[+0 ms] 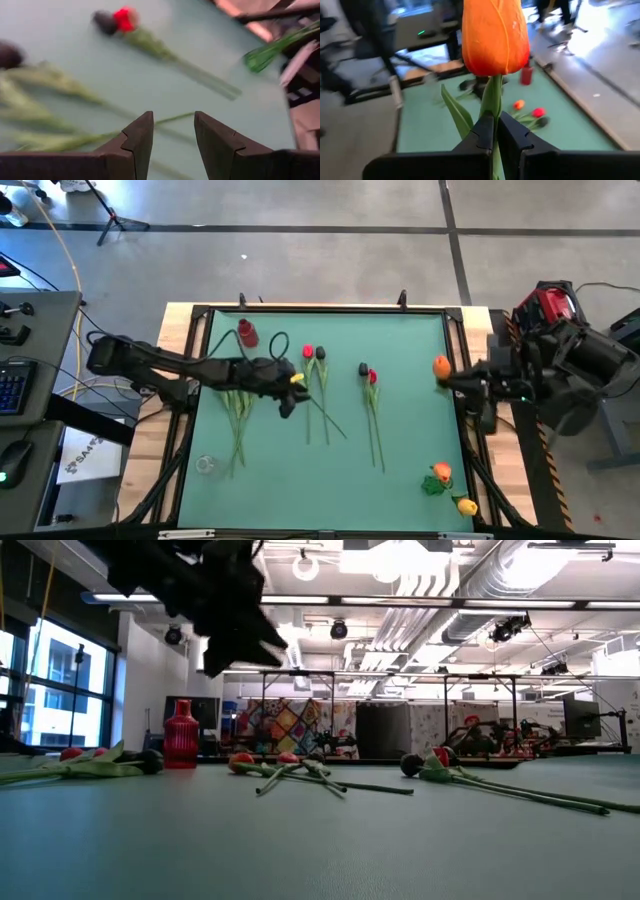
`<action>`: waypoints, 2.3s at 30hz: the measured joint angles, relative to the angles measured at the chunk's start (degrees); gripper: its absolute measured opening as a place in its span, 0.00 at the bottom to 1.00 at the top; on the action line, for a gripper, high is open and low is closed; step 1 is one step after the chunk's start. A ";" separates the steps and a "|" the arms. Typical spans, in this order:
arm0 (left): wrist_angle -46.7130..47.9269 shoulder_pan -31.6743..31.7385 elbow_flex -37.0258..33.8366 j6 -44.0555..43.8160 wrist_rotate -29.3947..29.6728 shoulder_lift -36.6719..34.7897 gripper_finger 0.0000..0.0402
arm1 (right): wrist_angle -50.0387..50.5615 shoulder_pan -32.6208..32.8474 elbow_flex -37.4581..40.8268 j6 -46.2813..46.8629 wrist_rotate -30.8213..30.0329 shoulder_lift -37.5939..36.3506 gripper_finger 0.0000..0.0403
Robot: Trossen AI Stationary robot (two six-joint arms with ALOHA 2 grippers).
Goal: Sort flowers into vase by color
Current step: Put the orange flower into the green vase
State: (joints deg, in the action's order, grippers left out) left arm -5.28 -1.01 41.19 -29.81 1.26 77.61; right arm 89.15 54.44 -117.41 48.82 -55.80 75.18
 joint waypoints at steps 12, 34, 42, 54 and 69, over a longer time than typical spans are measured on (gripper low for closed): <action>-18.67 -7.13 0.02 9.82 8.31 0.52 0.25 | -10.76 17.80 9.85 3.44 -2.58 0.92 0.00; -24.67 -7.55 0.02 7.67 8.39 0.43 0.25 | -20.00 30.36 31.48 15.62 -19.40 1.22 0.00; -24.65 -8.35 0.02 7.57 10.12 0.43 0.25 | -17.36 30.33 31.45 15.63 -19.42 3.15 0.00; -24.63 -10.10 0.02 5.39 12.94 0.41 0.25 | -15.81 30.36 31.45 19.67 -16.53 3.75 0.09; -24.63 -10.28 0.02 3.38 13.02 0.38 0.25 | -16.48 30.96 23.87 15.00 -18.68 3.98 0.24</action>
State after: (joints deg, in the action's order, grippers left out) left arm -29.91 -11.29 41.21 -26.43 14.28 78.00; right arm 72.67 85.40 -93.54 63.82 -74.48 79.17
